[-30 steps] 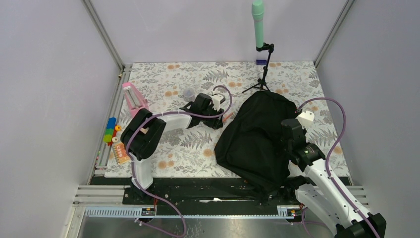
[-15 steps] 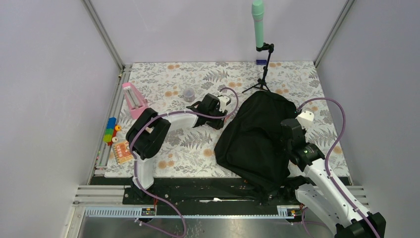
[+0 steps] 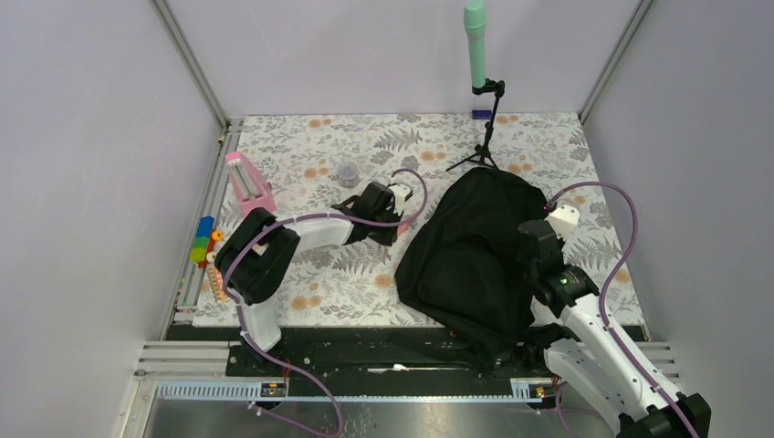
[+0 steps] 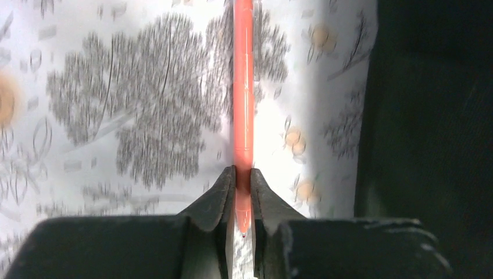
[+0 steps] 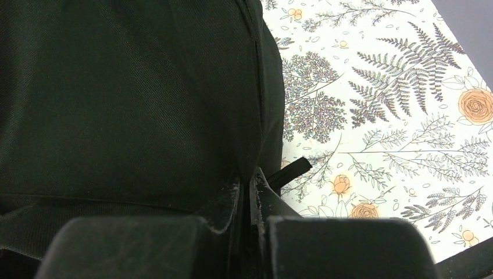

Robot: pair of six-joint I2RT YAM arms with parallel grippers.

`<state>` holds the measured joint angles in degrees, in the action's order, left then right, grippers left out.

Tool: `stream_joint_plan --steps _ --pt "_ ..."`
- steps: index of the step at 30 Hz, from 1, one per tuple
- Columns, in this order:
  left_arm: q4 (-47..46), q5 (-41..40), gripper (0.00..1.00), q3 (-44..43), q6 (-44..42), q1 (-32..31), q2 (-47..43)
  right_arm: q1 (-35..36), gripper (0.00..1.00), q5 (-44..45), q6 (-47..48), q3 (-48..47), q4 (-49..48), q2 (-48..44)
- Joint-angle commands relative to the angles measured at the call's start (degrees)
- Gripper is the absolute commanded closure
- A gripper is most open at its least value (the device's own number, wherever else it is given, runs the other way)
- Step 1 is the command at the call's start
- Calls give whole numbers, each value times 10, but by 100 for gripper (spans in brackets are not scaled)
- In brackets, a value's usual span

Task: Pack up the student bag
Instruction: Move the stationery to the center of the board.

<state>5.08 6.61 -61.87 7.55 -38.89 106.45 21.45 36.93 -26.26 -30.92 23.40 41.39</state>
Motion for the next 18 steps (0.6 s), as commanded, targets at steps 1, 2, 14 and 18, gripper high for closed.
stream_joint_plan --steps 1,2,14,18 --pt "-6 -25 95 76 36 1 -89 0 100 2 -17 -1 -30 -14" --pt "-11 -25 95 96 45 2 -112 0 100 2 -18 -1 -30 -14" --pt "-25 -19 62 112 64 1 -128 0 87 -2 -20 1 -29 -23" --pt "-15 -23 60 97 59 0 -104 0 72 1 -14 6 -30 -43"
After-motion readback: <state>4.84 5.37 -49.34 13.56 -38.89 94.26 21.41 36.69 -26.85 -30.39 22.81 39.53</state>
